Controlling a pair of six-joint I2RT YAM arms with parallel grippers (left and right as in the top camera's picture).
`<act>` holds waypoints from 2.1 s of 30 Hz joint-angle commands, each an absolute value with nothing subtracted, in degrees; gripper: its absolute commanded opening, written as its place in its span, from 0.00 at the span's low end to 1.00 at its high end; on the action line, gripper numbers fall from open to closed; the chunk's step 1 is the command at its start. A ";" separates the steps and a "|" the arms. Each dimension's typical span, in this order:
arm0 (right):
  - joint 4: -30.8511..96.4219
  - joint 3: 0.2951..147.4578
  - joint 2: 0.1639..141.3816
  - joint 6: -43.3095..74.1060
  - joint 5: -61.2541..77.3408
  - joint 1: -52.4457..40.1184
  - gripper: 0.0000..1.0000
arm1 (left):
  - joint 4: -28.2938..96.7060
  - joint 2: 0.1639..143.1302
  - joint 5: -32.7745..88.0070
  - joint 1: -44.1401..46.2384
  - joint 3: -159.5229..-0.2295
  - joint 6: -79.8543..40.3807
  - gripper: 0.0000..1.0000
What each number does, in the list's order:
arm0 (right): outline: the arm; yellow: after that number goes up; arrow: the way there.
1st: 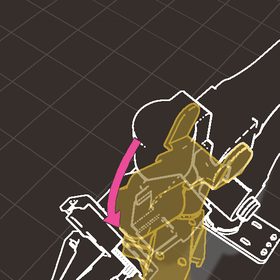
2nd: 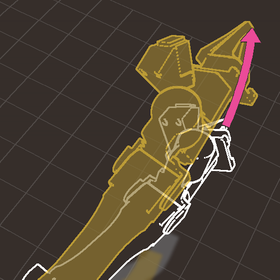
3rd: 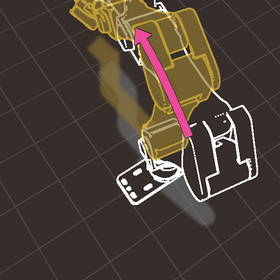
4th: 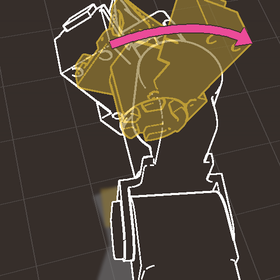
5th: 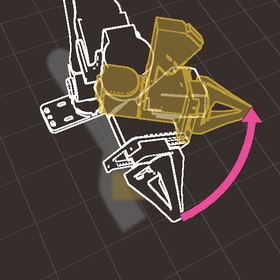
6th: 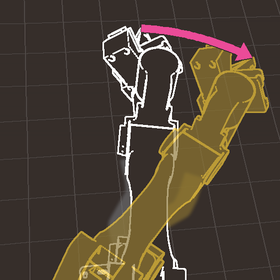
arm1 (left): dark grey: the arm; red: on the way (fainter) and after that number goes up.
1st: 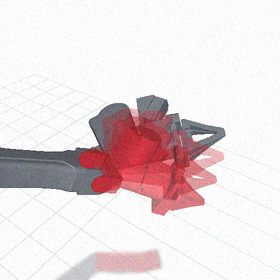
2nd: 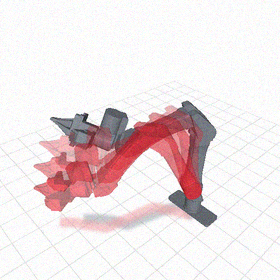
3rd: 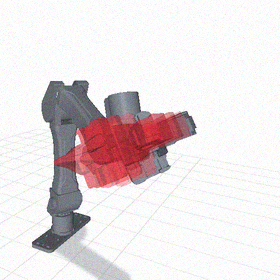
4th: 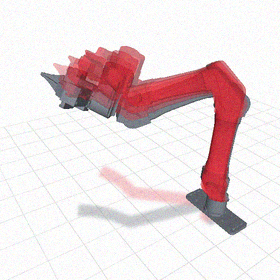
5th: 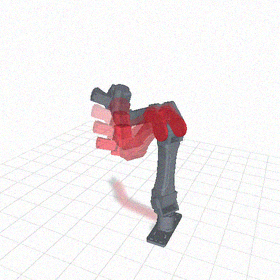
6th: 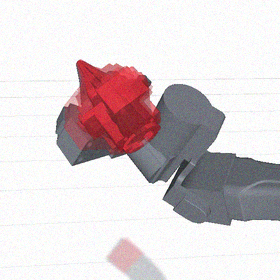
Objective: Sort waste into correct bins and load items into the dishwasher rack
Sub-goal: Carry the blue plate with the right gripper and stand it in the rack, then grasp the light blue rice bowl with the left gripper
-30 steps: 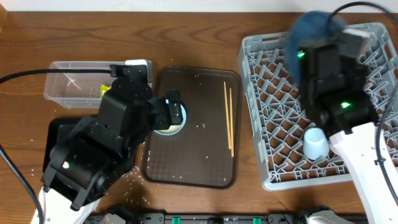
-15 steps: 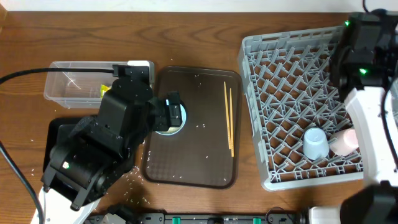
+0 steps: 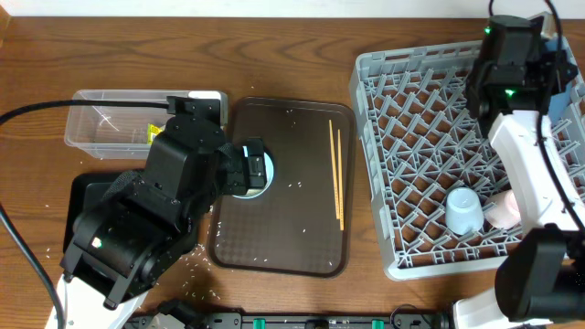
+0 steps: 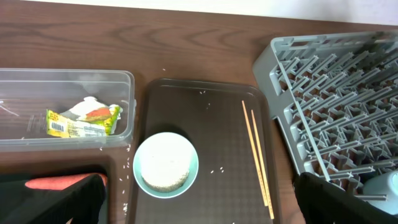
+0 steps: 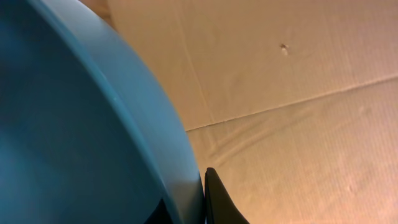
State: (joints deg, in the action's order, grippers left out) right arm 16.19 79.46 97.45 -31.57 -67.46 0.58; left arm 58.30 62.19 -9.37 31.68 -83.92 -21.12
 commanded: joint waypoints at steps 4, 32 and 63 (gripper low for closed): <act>16.08 79.81 99.18 -33.10 -68.77 -0.05 0.03 | 58.70 62.11 -9.63 31.86 -84.99 -20.58 0.98; 24.91 79.81 100.36 -34.17 -61.91 -8.56 0.68 | 60.16 62.11 -9.63 31.86 -84.99 -20.58 0.98; 49.08 79.81 87.90 17.85 12.97 -25.45 0.77 | 71.72 64.90 -10.07 28.03 -84.60 -17.72 0.98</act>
